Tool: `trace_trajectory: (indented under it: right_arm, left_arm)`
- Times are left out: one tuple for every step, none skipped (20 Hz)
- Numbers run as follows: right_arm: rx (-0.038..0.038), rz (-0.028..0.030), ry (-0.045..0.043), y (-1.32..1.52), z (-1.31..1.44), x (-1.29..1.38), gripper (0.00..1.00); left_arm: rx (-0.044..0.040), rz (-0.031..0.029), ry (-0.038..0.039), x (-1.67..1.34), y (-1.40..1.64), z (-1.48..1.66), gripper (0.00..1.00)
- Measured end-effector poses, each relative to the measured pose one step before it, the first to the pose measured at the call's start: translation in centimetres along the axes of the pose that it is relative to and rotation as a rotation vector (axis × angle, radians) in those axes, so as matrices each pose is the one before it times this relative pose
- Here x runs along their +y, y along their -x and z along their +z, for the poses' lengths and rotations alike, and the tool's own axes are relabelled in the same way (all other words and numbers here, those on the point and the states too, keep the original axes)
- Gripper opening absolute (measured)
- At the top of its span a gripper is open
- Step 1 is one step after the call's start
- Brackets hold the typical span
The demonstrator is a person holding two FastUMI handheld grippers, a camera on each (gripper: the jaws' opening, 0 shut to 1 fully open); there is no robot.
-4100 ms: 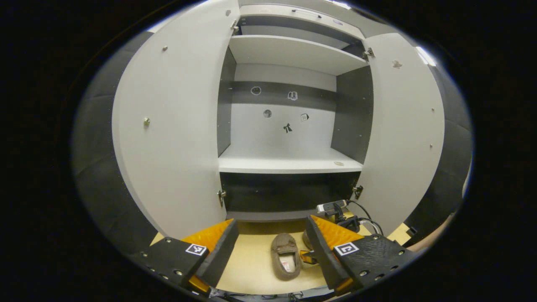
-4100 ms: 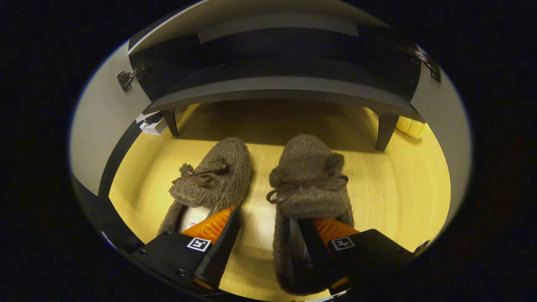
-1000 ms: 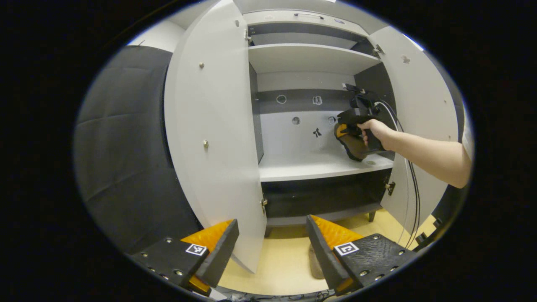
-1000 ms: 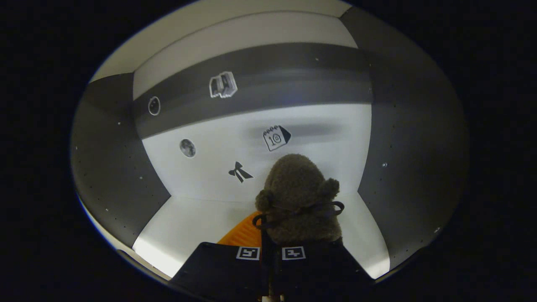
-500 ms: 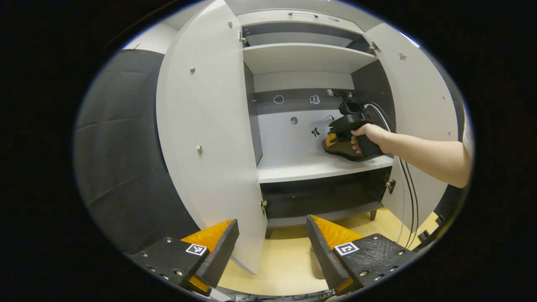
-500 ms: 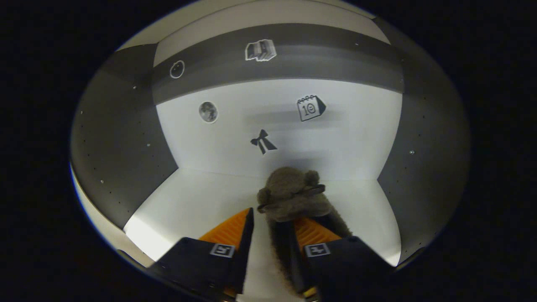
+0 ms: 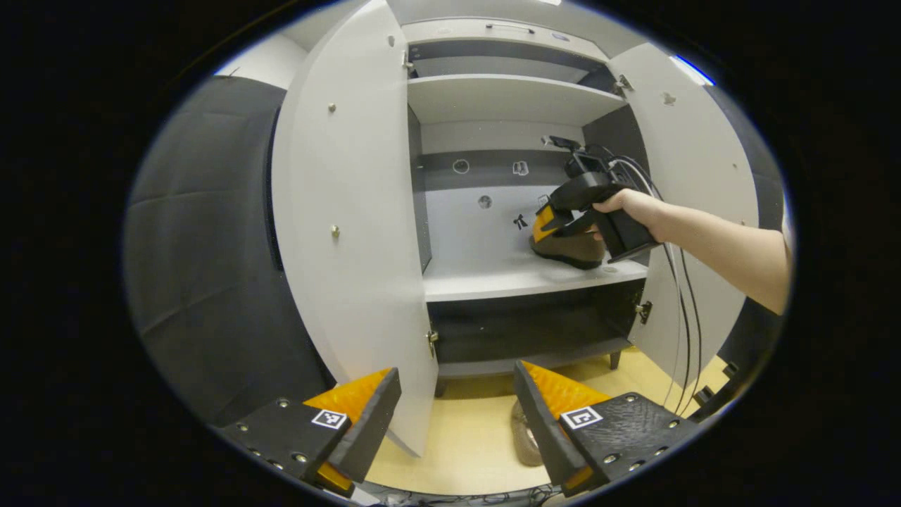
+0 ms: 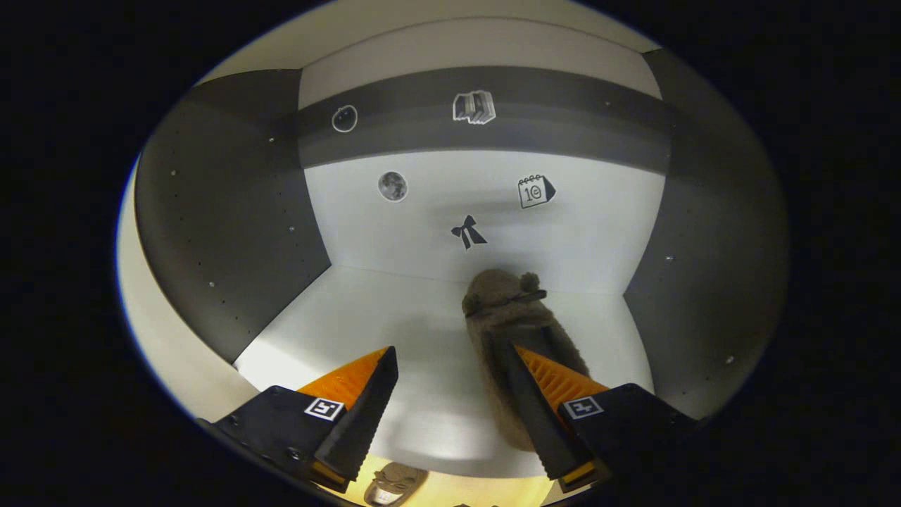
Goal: Grab one shoe with the right hand and put it into the shoe cabinet, grab the other shoe with the left hand and put it into the shoe cabinet; then close the right door with the right hand and the left door with the left hand.
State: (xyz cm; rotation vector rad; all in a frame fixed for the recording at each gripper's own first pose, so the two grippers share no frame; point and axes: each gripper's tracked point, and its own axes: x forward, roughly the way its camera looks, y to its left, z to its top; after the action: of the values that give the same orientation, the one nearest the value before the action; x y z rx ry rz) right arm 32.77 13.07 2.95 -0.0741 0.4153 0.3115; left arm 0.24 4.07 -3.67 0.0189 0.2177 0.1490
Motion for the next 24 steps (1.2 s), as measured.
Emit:
trace_trajectory:
  right_arm:
    - [-0.01204, -0.0031, -0.00345, 1.091, -0.109, 0.033, 0.94]
    - [-0.01664, 0.00202, -0.00681, 1.001, 0.02, 0.069, 0.97]
    - [-0.01686, 0.00211, -0.01216, 0.803, -0.136, 0.098, 0.96]
    - [-0.01154, 0.00021, -0.00896, 0.871, -0.264, -0.009, 0.97]
    - [-0.01601, -0.00371, -0.00381, 0.968, -0.327, -0.111, 0.94]
    - [-0.02246, -0.00944, -0.0023, 1.01, -0.173, -0.171, 0.94]
    - [-0.02057, -0.01056, -0.00641, 1.1, -0.368, -0.149, 0.94]
    - [-0.01814, -0.00233, -0.00987, 1.269, -0.332, 0.005, 0.96]
    - [-0.01654, 0.00049, -0.01469, 1.341, -0.495, 0.151, 0.96]
    - [-0.01359, 0.00538, -0.01444, 1.359, -0.433, 0.227, 0.97]
    - [-0.00991, 0.0041, -0.01115, 1.473, -0.673, 0.164, 0.97]
    - [-0.00382, -0.00149, -0.00534, 1.379, -0.76, 0.042, 0.94]
    - [0.00849, -0.00009, 0.00317, 1.263, -1.066, -0.088, 0.95]
    - [0.02061, -0.01714, 0.00387, 1.182, -1.345, -0.367, 0.96]
    - [0.02073, -0.01944, -0.00218, 1.316, -1.346, -0.483, 0.96]
    - [0.01269, -0.00771, -0.00665, 1.152, -1.181, -0.103, 0.93]
    - [0.00585, -0.00561, -0.00587, 1.057, -1.175, 0.099, 0.93]
    - [-0.0059, -0.01909, 0.00086, 0.887, -1.121, -0.142, 0.94]
    - [0.00833, -0.01892, 0.0096, 0.836, -1.586, -0.164, 0.96]
    - [0.01209, -0.00978, 0.0161, 0.879, -1.719, 0.15, 0.93]
    - [0.0149, -0.01114, 0.01527, 0.99, -1.713, 0.218, 0.93]
    - [0.01725, -0.0076, 0.00873, 0.873, -1.569, 0.077, 0.96]
    - [0.01477, -0.00777, -0.00218, 1.028, -1.556, 0.161, 0.96]
    - [0.01162, -0.00346, -0.00918, 1.001, -1.346, 0.024, 0.97]
  left_arm:
    - [0.00136, -0.00769, 0.00195, -0.097, 0.046, -0.148, 0.98]
    - [0.00339, -0.01197, 0.00214, -0.157, -0.024, -0.409, 0.89]
    - [0.00192, -0.01417, -0.0022, -0.152, -0.16, -0.241, 0.93]
    - [0.00199, -0.01454, -0.00405, -0.247, -0.12, -0.267, 0.98]
    - [0.00236, -0.01539, -0.00643, -0.268, -0.155, -0.292, 0.89]
    - [0.00095, -0.01566, -0.00851, -0.248, -0.134, -0.238, 0.93]
    - [0.00147, -0.01718, -0.00899, -0.296, -0.192, -0.204, 0.93]
    - [0.00313, -0.01817, -0.0081, -0.359, -0.107, -0.392, 0.93]
    - [0.009, -0.0204, -0.00472, -0.326, -0.284, -0.465, 0.93]
    - [0.01184, -0.0274, 0.00428, -0.472, -0.187, -0.57, 0.89]
    - [0.01321, -0.03316, 0.01695, -0.516, -0.27, -0.535, 0.98]
    - [0.01502, -0.03184, 0.01919, -0.526, -0.282, -0.522, 0.93]
    - [0.01926, -0.02025, 0.01097, -0.222, -0.33, -0.673, 0.93]
    - [0.01551, -0.01666, 0.00239, -0.159, -0.36, -0.654, 0.98]
    - [0.01716, -0.01986, -0.00545, -0.428, 0.071, -0.708, 0.89]
    - [0.01647, -0.01643, -0.01112, -0.245, -0.551, -0.699, 0.93]
    - [0.03486, -0.02311, -0.01446, -0.444, -0.715, -1.106, 0.98]
    - [0.04492, -0.02294, -0.01752, -0.575, -0.639, -1.461, 0.98]
    - [0.03178, -0.01813, -0.02006, -0.449, -0.963, -1.307, 0.98]
    - [0.03075, -0.01948, -0.02381, -0.498, -1.078, -1.357, 0.98]
    - [0.02651, -0.01329, -0.02709, -0.295, -0.714, -1.052, 0.99]
    - [0.02546, -0.00994, -0.02421, -0.349, -0.974, -1.184, 0.99]
    - [0.01873, -0.01346, -0.01746, -0.352, -1.103, -0.926, 0.98]
    - [0.0185, -0.01012, -0.01093, -0.245, -0.943, -0.767, 0.98]
